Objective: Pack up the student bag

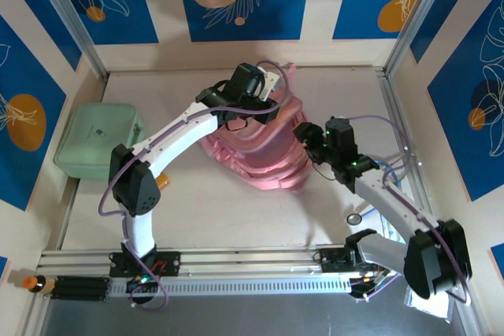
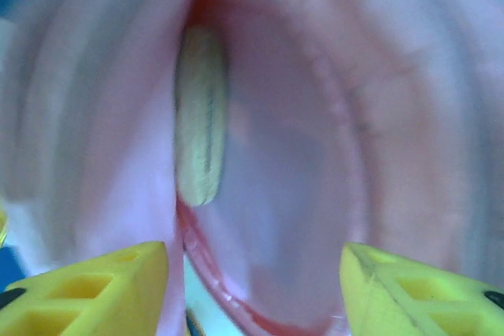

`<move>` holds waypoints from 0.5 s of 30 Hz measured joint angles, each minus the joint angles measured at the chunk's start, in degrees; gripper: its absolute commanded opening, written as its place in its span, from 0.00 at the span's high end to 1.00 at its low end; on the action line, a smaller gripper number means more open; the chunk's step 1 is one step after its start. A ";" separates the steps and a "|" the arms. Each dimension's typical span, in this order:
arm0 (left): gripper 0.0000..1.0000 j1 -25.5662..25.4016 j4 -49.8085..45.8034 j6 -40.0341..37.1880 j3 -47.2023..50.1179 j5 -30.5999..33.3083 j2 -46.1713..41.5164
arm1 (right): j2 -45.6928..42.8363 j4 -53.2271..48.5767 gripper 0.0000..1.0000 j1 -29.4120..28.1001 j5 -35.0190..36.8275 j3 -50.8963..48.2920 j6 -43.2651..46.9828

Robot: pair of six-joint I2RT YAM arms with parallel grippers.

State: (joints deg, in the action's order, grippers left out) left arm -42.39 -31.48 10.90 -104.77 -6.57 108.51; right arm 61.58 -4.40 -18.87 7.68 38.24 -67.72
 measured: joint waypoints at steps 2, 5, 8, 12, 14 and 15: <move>0.43 0.02 1.31 0.90 0.83 -1.09 0.17 | -2.73 -4.46 0.30 2.36 1.73 -0.76 0.31; 0.38 0.79 3.80 3.06 3.93 -2.43 -0.11 | -5.53 -9.31 0.27 4.20 3.93 -1.46 1.09; 0.36 2.78 6.84 6.64 10.84 -3.93 -1.92 | -6.47 -11.63 0.26 4.33 4.90 -1.49 2.12; 0.33 9.18 11.21 14.69 23.04 -5.46 -6.10 | -4.81 -13.46 0.26 4.33 4.96 -0.85 3.10; 0.33 13.73 13.81 19.78 29.16 -6.01 -8.20 | -2.97 -13.75 0.26 4.33 4.72 -0.15 3.23; 0.32 15.41 14.97 21.79 31.45 -6.14 -8.90 | -2.16 -13.75 0.25 4.33 4.50 0.09 3.23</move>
State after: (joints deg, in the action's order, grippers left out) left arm -26.98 -16.51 32.69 -73.32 -12.71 99.61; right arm 59.42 -18.15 -14.55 12.19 38.33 -64.49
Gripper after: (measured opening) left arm 0.671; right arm 0.743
